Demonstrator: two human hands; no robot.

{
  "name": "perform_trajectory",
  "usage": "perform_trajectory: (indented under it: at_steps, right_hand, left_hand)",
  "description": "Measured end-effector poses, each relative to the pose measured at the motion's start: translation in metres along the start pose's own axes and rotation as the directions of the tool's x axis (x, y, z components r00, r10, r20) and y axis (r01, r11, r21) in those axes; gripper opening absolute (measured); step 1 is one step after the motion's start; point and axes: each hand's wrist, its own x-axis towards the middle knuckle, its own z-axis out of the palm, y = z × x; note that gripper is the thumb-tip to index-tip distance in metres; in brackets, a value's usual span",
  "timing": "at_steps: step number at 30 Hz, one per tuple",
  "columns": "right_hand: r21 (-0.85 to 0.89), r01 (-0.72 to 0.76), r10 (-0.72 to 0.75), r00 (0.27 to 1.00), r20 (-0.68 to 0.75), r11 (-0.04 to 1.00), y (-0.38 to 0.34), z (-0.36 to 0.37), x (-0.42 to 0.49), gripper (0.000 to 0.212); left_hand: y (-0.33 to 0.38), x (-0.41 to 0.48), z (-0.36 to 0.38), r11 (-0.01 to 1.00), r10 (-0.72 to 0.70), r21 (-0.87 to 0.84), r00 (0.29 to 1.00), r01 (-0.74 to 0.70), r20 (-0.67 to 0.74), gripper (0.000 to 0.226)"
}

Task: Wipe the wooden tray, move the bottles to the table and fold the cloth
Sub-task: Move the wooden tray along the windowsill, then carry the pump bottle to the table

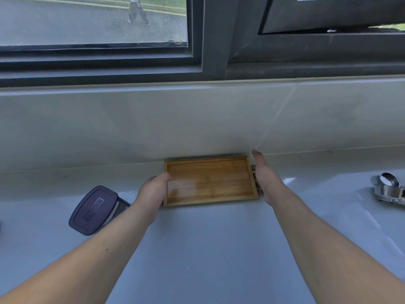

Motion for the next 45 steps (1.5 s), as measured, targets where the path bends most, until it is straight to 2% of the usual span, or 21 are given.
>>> perform_trajectory:
  at_steps: [6, 8, 10, 11, 13, 15, 18, 20, 23, 25, 30, 36, 42, 45]
  right_hand:
    - [-0.007, 0.045, -0.045, 0.999, 0.000, 0.999, -0.001, 0.004, -0.002, 0.111]
    - [-0.008, 0.092, -0.092, 0.996, -0.004, 0.996, 0.003, 0.005, -0.012, 0.097]
    - [-0.127, 0.255, -0.265, 0.962, -0.064, 0.959, 0.017, 0.005, -0.030, 0.080]
    - [-0.263, 0.345, -0.379, 0.921, -0.091, 0.901, 0.029, 0.004, -0.043, 0.076]
    - [-0.547, 0.443, -0.576, 0.813, -0.090, 0.711, 0.053, 0.003, -0.073, 0.073]
    - [-0.705, 0.471, -0.678, 0.735, -0.019, 0.530, 0.075, 0.006, -0.106, 0.074]
    - [-0.783, 0.481, -0.723, 0.689, 0.058, 0.395, 0.089, 0.020, -0.154, 0.083]
    - [-0.806, 0.502, -0.749, 0.652, 0.116, 0.313, 0.090, 0.039, -0.189, 0.089]
    - [-0.794, 0.565, -0.790, 0.582, 0.193, 0.223, 0.088, 0.081, -0.243, 0.093]
    - [-0.781, 0.605, -0.801, 0.539, 0.260, 0.155, 0.086, 0.120, -0.282, 0.093]
    - [-0.705, 0.708, -0.821, 0.419, 0.388, 0.029, 0.099, 0.237, -0.381, 0.093]
    - [-0.594, 0.797, -0.786, 0.295, 0.543, -0.112, 0.140, 0.391, -0.487, 0.093]
    - [-0.542, 0.835, -0.746, 0.298, 0.595, -0.099, 0.168, 0.491, -0.529, 0.093]
    - [-0.570, 0.819, -0.723, 0.355, 0.593, -0.066, 0.173, 0.516, -0.518, 0.093]
  left_hand:
    - [0.006, -0.003, 0.001, 0.999, -0.002, -0.041, 0.999, 0.004, 0.046, 0.076]
    - [0.008, -0.011, 0.002, 0.997, 0.080, -0.010, 0.994, -0.079, 0.070, 0.067]
    - [0.005, -0.025, -0.001, 0.963, 0.221, 0.146, 0.974, -0.226, 0.049, 0.046]
    - [0.002, -0.034, -0.004, 0.916, 0.284, 0.280, 0.958, -0.286, 0.048, 0.048]
    - [-0.003, -0.053, -0.006, 0.778, 0.378, 0.514, 0.923, -0.361, 0.076, 0.069]
    - [-0.009, -0.077, -0.015, 0.638, 0.492, 0.626, 0.863, -0.448, 0.116, 0.076]
    - [-0.021, -0.113, -0.041, 0.459, 0.671, 0.666, 0.720, -0.588, 0.174, 0.079]
    - [-0.033, -0.136, -0.071, 0.404, 0.740, 0.676, 0.654, -0.616, 0.154, 0.082]
    - [-0.050, -0.165, -0.129, 0.352, 0.795, 0.704, 0.594, -0.617, 0.123, 0.085]
    - [-0.064, -0.183, -0.181, 0.360, 0.819, 0.717, 0.570, -0.597, 0.063, 0.085]
    - [-0.119, -0.228, -0.336, 0.455, 0.820, 0.735, 0.558, -0.502, -0.127, 0.085]
    - [-0.207, -0.289, -0.531, 0.591, 0.748, 0.749, 0.553, -0.301, -0.368, 0.086]
    - [-0.257, -0.312, -0.642, 0.673, 0.657, 0.722, 0.578, -0.161, -0.484, 0.092]
    - [-0.259, -0.304, -0.662, 0.678, 0.646, 0.720, 0.590, -0.149, -0.485, 0.095]
